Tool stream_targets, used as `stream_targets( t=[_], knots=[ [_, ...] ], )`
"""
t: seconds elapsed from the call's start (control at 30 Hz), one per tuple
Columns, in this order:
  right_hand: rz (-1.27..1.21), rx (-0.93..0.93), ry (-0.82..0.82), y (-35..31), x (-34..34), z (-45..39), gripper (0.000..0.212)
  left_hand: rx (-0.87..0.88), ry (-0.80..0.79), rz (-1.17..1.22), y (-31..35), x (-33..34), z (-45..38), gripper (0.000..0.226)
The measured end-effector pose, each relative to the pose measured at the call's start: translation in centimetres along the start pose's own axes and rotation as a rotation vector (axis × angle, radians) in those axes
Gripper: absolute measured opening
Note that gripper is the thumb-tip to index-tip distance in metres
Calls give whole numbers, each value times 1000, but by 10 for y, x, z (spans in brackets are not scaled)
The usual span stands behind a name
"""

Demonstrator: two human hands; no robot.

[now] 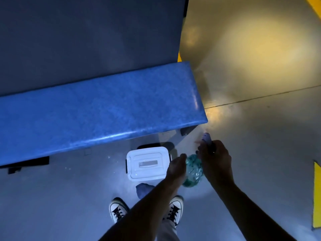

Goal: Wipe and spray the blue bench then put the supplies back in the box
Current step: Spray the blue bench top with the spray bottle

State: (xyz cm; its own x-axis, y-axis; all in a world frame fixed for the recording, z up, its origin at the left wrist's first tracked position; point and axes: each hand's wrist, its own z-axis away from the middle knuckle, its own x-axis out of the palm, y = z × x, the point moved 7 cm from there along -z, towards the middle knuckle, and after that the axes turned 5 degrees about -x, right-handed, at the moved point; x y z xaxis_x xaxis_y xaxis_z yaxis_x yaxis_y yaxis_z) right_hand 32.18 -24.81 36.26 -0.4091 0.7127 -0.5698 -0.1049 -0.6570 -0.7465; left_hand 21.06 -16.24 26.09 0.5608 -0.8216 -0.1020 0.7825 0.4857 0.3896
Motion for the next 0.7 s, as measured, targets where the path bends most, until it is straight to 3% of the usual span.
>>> stream_targets(
  t=[0.07,0.23,0.5,0.7],
  knots=[
    [29,-26,-30,9,-1,5,40,85,48,-47,-4,-5,-12,42],
    [167,-77,-124,58,23,10,15,165,64,-146,-38,-24,-45,24],
    [392,129,-210,207,114,-42,23,57,60,49,-149,-77,-130,6],
    [518,137,-259,317,195,-80,21,7,136,-147,-225,-99,-207,5]
  ],
)
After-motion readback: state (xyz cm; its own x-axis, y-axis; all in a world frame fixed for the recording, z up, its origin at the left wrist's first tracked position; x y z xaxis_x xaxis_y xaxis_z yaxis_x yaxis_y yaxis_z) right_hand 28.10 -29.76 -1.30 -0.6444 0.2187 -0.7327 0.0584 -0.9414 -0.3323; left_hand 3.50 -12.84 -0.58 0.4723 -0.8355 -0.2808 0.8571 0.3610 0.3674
